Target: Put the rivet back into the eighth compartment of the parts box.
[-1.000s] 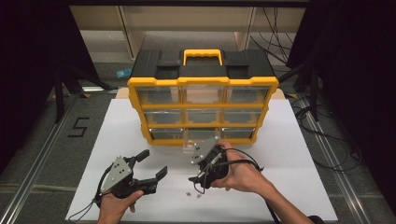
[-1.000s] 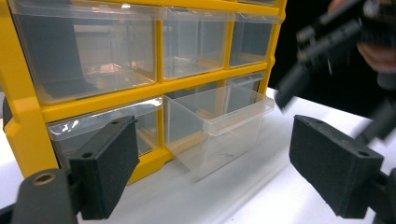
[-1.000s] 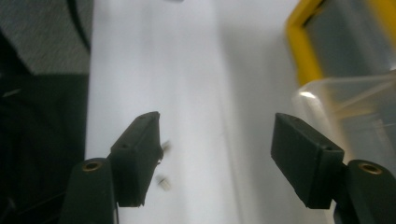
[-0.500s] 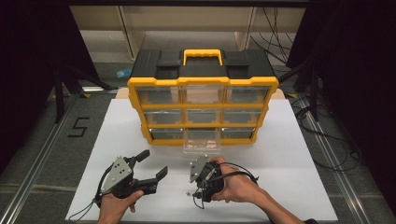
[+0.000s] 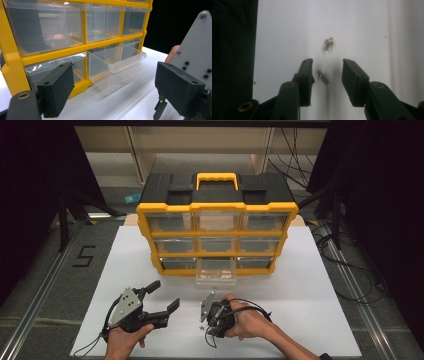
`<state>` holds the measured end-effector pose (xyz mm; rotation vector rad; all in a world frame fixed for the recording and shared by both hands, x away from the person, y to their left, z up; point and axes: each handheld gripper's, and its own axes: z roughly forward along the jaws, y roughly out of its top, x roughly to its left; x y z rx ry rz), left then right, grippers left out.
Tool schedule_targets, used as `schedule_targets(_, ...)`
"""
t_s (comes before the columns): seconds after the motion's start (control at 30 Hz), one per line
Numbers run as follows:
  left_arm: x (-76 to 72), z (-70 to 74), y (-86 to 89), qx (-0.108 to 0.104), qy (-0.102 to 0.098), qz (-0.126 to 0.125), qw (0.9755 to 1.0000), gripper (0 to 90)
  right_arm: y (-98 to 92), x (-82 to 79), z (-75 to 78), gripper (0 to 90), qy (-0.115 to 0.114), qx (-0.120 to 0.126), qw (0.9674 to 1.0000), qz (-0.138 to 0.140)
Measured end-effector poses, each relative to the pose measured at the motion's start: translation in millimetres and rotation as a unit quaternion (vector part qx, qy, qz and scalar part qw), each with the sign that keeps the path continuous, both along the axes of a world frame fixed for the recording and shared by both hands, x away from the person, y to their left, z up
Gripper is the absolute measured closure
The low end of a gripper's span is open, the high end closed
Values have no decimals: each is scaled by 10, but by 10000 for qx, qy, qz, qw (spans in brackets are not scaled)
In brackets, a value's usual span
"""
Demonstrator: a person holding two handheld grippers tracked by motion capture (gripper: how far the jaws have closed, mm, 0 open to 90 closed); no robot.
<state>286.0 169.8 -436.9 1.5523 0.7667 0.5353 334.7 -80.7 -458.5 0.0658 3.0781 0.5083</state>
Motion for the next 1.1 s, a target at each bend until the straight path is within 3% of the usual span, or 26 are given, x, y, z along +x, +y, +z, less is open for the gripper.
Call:
schedule_targets(0.1,0,0,0,2,2,-1,10000,159,9,29,-29,672,-15,69,9999,151)
schedule_targets(0.13,1,-1,-1,-1,9,-6,10000,159,6,17,-37,706,83,-82,9999,-4)
schedule_targets(0.3,1,-2,-3,4,8,-3,10000,159,-6,28,-36,815,133,-57,9999,-32)
schedule_targets(0.4,-1,-2,-4,6,6,-4,10000,159,3,40,-44,819,106,3,9999,5)
schedule_targets(0.47,-1,-1,-4,4,1,-7,10000,159,-8,27,-26,820,157,-109,9997,-120)
schedule_targets(0.57,0,-1,-2,-4,5,-3,10000,159,-26,35,-3,820,154,-81,9997,-162)
schedule_targets(0.7,1,-2,-3,-3,12,-2,10000,159,-82,84,137,820,9,160,9995,-258)
schedule_targets(0.73,0,-1,-3,3,3,-2,10000,159,-112,110,218,820,-68,401,9986,-337)
schedule_targets(0.93,-1,0,-4,1,-1,-7,10000,159,-202,182,448,820,-220,856,9953,-394)
schedule_targets(1.1,0,-1,-4,1,3,-4,10000,159,-241,206,584,819,-367,1040,9925,-525)
